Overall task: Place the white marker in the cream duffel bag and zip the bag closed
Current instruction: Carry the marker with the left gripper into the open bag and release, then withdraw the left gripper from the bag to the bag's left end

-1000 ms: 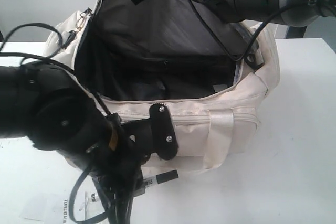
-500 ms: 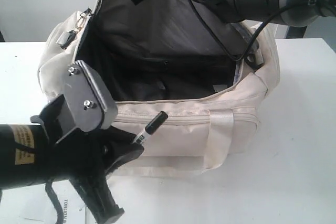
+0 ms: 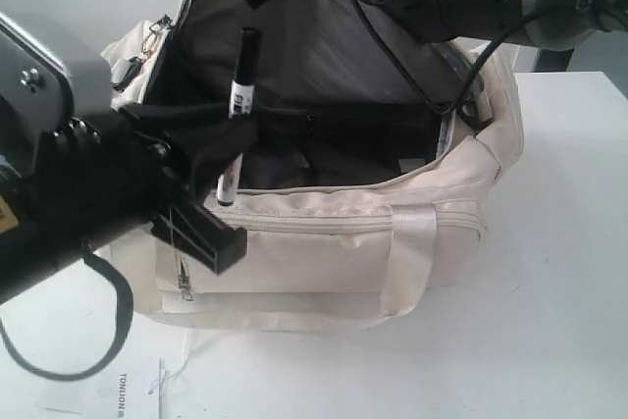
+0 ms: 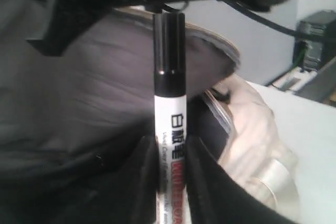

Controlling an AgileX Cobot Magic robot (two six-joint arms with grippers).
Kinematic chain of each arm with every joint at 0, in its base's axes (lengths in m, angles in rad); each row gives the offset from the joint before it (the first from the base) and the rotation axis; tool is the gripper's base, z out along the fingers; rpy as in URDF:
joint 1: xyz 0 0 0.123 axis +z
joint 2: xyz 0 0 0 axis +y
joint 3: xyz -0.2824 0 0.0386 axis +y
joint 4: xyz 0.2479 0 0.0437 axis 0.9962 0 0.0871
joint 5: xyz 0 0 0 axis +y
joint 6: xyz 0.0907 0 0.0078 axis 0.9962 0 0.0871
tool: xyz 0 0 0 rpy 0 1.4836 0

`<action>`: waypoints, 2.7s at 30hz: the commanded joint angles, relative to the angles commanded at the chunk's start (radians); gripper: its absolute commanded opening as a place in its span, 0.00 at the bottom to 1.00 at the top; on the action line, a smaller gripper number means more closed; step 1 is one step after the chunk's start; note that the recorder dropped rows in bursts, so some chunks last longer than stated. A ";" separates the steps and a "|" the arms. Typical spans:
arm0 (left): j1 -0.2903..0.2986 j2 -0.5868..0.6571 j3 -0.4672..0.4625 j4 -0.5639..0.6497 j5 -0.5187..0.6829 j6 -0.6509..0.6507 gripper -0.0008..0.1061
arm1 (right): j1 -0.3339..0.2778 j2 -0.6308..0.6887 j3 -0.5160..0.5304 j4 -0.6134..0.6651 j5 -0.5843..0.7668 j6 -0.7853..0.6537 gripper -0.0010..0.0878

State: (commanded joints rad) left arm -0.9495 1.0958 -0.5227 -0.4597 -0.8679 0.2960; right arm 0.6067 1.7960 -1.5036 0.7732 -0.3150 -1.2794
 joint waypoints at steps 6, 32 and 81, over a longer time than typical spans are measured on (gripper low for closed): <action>0.045 0.004 -0.021 -0.017 -0.065 0.045 0.01 | 0.000 0.000 0.000 0.000 0.000 0.000 0.01; 0.160 0.419 -0.339 -0.011 -0.100 -0.012 0.66 | 0.000 0.000 0.000 0.000 0.000 0.000 0.01; 0.172 0.044 -0.339 0.051 1.404 0.211 0.01 | 0.000 0.000 0.000 0.000 0.000 0.000 0.01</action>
State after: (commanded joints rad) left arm -0.7778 1.1401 -0.8621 -0.4089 0.5365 0.5068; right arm 0.6067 1.7960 -1.5036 0.7732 -0.3149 -1.2794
